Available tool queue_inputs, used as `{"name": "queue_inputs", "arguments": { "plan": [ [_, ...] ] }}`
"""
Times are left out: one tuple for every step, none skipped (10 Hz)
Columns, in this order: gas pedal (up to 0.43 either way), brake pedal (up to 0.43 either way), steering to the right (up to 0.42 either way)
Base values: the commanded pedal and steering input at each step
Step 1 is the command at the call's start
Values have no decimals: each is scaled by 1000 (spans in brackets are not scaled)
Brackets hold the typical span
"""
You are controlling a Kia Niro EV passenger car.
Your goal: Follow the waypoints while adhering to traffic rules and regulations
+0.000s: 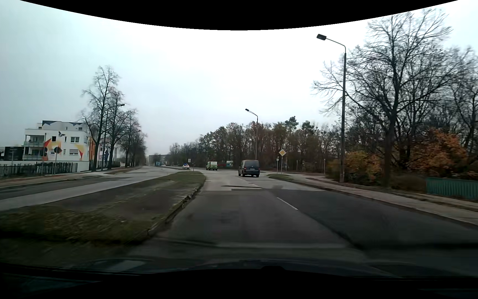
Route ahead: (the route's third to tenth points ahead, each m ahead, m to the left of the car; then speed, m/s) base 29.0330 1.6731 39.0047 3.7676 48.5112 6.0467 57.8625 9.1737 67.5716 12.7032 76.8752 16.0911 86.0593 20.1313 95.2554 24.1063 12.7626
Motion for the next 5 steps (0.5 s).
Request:
{"name": "queue_inputs", "arguments": {
  "plan": [
    [169,0,-34],
    [177,0,-35],
    [177,0,-38],
    [177,0,-40],
    [189,0,-41]
  ]
}}
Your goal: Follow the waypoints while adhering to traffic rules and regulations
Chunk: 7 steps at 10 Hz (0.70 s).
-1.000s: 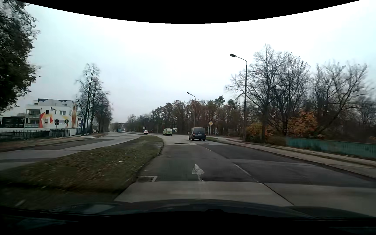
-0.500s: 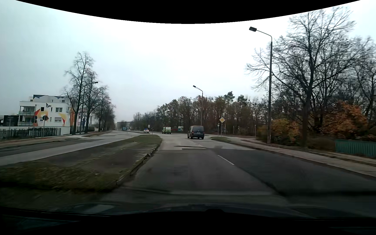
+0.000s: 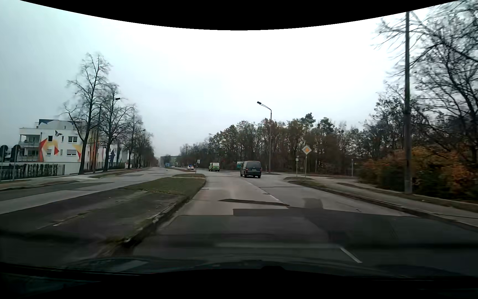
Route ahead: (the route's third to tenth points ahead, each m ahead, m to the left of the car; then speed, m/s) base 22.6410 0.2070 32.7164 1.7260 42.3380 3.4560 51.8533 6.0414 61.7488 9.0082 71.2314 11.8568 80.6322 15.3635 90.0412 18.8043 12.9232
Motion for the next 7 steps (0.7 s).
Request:
{"name": "queue_inputs", "arguments": {
  "plan": [
    [189,0,-40],
    [189,0,-39],
    [189,0,-40],
    [189,0,-40],
    [189,0,-39],
    [189,0,-39],
    [189,0,-39]
  ]
}}
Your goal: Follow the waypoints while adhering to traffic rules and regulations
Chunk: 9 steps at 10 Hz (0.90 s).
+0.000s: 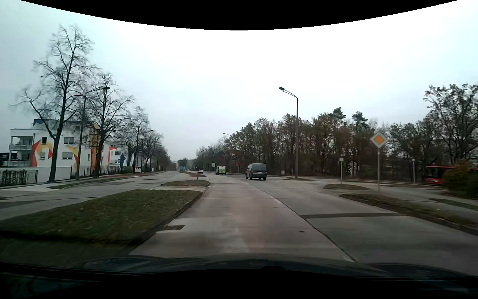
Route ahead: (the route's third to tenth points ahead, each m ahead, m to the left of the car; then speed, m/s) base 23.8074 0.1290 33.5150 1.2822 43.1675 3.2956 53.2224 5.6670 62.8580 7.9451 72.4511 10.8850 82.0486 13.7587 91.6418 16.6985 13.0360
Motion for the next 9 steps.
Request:
{"name": "queue_inputs", "arguments": {
  "plan": [
    [189,0,-39],
    [189,0,-38],
    [189,0,-37],
    [189,0,-36],
    [189,0,-35],
    [189,0,-34],
    [189,0,-33],
    [189,0,-31],
    [189,0,-30]
  ]
}}
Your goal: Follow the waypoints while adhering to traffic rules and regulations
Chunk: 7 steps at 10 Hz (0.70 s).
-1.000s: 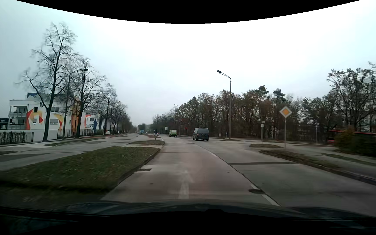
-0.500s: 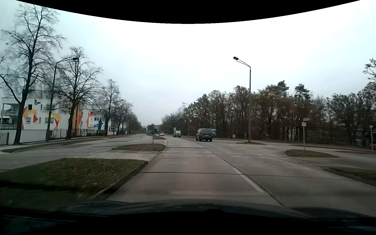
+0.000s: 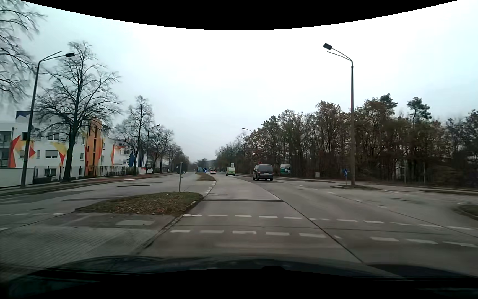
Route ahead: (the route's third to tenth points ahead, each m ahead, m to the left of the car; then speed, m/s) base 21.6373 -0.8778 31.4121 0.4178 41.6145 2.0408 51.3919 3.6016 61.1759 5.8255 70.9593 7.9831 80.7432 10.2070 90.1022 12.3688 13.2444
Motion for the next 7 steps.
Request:
{"name": "queue_inputs", "arguments": {
  "plan": [
    [189,0,-30],
    [189,0,-29],
    [189,0,-29],
    [189,0,-28],
    [189,0,-27],
    [177,0,-26],
    [177,0,-25]
  ]
}}
